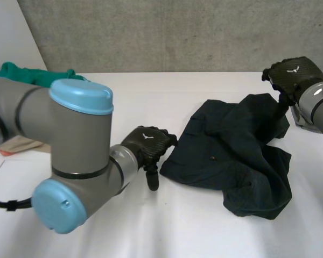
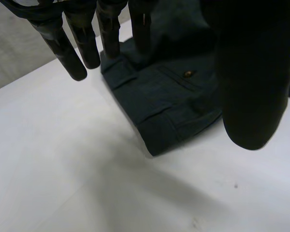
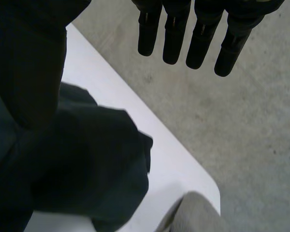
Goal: Fold the laundry.
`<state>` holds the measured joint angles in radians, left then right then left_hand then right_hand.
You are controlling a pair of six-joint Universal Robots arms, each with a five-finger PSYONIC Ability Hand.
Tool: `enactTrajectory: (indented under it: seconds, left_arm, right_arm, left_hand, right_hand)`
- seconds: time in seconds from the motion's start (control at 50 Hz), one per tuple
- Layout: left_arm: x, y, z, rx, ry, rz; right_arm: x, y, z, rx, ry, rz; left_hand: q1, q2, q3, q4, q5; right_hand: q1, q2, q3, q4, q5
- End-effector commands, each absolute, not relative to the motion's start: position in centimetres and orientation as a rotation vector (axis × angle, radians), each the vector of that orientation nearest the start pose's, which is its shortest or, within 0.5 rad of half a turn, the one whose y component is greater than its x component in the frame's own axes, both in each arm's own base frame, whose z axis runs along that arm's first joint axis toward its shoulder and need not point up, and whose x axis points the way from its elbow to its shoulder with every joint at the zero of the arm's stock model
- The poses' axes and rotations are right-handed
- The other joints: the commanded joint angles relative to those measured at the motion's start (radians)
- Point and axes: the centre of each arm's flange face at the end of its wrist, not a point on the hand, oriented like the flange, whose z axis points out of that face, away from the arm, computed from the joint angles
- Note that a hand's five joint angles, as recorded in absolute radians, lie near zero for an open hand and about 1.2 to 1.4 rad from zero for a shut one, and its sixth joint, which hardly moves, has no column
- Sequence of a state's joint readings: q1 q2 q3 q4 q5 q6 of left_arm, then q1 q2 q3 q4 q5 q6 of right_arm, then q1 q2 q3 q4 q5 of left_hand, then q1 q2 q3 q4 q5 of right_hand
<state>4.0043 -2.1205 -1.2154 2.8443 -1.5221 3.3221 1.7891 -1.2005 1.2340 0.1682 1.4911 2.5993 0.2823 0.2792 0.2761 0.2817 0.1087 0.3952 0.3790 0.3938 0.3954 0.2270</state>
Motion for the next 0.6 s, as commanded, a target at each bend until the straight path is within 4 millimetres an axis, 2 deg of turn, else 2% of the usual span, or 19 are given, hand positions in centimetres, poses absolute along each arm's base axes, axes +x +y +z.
enactTrajectory:
  seconds: [0.02,0.12,0.22,0.3,0.34,0.36,0.38,0.42,0.5,0.52,0.58,0.6]
  left_arm:
    - [-37.6,-20.5,17.3,1.511,2.651,-1.766]
    - [-39.5,-20.2,16.2,1.603,2.598,-1.856]
    - [-41.6,-21.0,14.4,1.644,2.475,-1.980]
    - [-42.0,-21.2,12.9,1.688,2.405,-1.917]
    - [-41.9,-21.3,12.3,1.696,2.395,-1.874]
    - [-41.8,-21.6,12.3,1.692,2.374,-1.858]
    - [-41.8,-21.9,12.6,1.675,2.362,-1.861]
    - [-41.6,-22.9,13.4,1.609,2.329,-1.893]
    - [-40.4,-26.5,16.7,1.358,2.202,-2.008]
    - [-39.5,-28.7,19.0,1.217,2.127,-2.097]
    - [-37.6,-32.4,24.0,0.964,1.971,-2.284]
    - [-36.6,-34.1,27.1,0.843,1.859,-2.407]
  right_arm:
    - [21.0,-32.7,25.3,-1.036,2.432,-2.001]
    - [20.7,-32.4,24.3,-1.063,2.445,-2.000]
    - [20.3,-32.3,23.5,-1.081,2.450,-2.011]
    - [19.8,-32.2,23.4,-1.069,2.466,-2.013]
    - [19.5,-32.2,23.5,-1.057,2.472,-2.021]
    - [19.2,-32.3,23.5,-1.048,2.476,-2.027]
    - [19.1,-32.4,23.6,-1.045,2.475,-2.031]
    - [18.9,-32.6,23.7,-1.037,2.471,-2.043]
    - [18.6,-32.7,24.0,-1.030,2.462,-2.058]
    - [18.5,-32.8,24.1,-1.028,2.459,-2.062]
    - [18.5,-32.7,24.4,-1.030,2.448,-2.072]
    - [18.5,-32.6,24.5,-1.030,2.441,-2.077]
  left_hand:
    - [0.142,0.146,0.149,0.143,0.142]
    - [0.239,0.242,0.245,0.240,0.238]
    - [0.322,0.325,0.328,0.322,0.321]
    - [0.389,0.392,0.395,0.389,0.388]
    - [0.599,0.602,0.605,0.600,0.598]
    - [1.054,1.057,1.060,1.054,1.053]
    - [1.113,1.117,1.120,1.114,1.112]
    - [1.114,1.117,1.120,1.115,1.113]
    - [1.114,1.117,1.120,1.115,1.113]
    - [1.114,1.117,1.120,1.115,1.113]
    - [1.114,1.117,1.120,1.115,1.113]
    - [1.114,1.117,1.120,1.115,1.113]
  right_hand:
    - [0.064,0.080,0.065,0.064,0.058]
    - [0.061,0.077,0.063,0.061,0.055]
    - [0.061,0.077,0.063,0.061,0.055]
    - [0.061,0.077,0.063,0.061,0.055]
    - [0.061,0.077,0.063,0.061,0.055]
    - [0.061,0.077,0.063,0.061,0.055]
    - [0.061,0.077,0.063,0.061,0.055]
    - [0.061,0.077,0.063,0.061,0.055]
    - [0.061,0.077,0.063,0.061,0.055]
    - [0.061,0.077,0.063,0.061,0.055]
    - [0.061,0.077,0.063,0.061,0.055]
    - [0.061,0.077,0.063,0.061,0.055]
